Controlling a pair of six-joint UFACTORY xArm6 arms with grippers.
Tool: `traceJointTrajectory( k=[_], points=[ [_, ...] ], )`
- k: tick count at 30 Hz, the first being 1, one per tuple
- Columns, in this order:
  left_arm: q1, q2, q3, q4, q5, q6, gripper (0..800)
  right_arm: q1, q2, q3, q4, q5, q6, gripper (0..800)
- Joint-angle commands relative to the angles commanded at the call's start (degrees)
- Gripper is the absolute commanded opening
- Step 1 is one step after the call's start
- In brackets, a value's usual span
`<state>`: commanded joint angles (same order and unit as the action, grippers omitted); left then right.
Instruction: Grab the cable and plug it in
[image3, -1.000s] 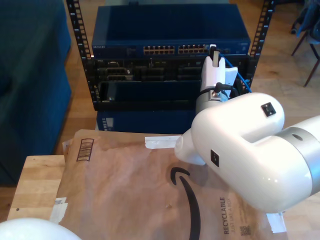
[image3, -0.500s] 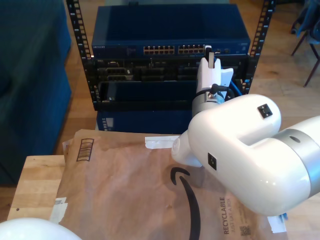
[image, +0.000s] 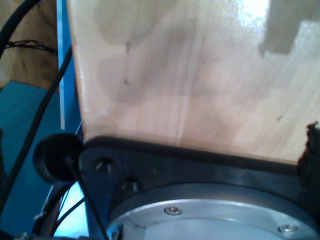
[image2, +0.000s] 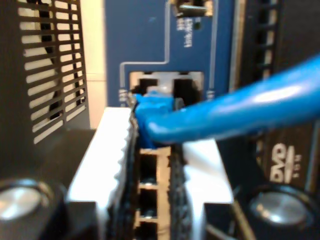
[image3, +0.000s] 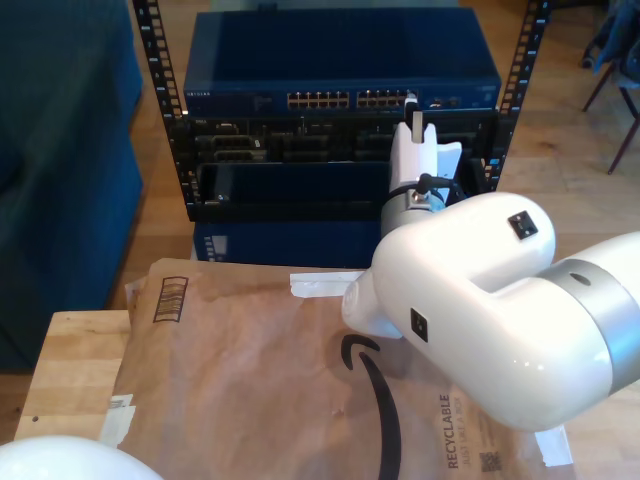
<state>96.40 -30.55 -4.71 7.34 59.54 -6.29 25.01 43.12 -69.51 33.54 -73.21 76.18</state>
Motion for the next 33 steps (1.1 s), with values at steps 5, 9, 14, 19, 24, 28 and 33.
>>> traceJointTrajectory(
  k=[5, 9, 14, 19, 24, 28, 33],
  points=[
    [0.0, 0.0, 0.0, 0.0, 0.0, 0.0, 800, -0.35, -0.09, 0.26, 0.09, -0.26, 0.09, 0],
    [0.0, 0.0, 0.0, 0.0, 0.0, 0.0, 800, -0.09, -2.2, 1.41, 0.18, -2.11, 0.09, 0],
    [0.0, 0.0, 0.0, 0.0, 0.0, 0.0, 800, 0.0, -3.52, 3.25, 0.26, -2.02, 0.09, 0],
    [0.0, 0.0, 0.0, 0.0, 0.0, 0.0, 800, 0.09, -3.34, 3.34, 0.0, -1.58, 0.0, 0],
    [0.0, -0.09, 0.0, 0.0, 0.0, 0.0, 800, 0.18, -3.25, 2.9, 0.0, -0.7, 0.0, 0],
    [0.0, 0.0, 0.0, 0.0, 0.0, 0.0, 800, 0.26, -3.16, 2.73, 0.0, -0.44, 0.0, 0],
    [0.0, 0.0, 0.0, 0.0, 0.0, 0.0, 800, 0.26, -2.81, 2.37, 0.0, 0.62, 0.0, 0]
  ],
)
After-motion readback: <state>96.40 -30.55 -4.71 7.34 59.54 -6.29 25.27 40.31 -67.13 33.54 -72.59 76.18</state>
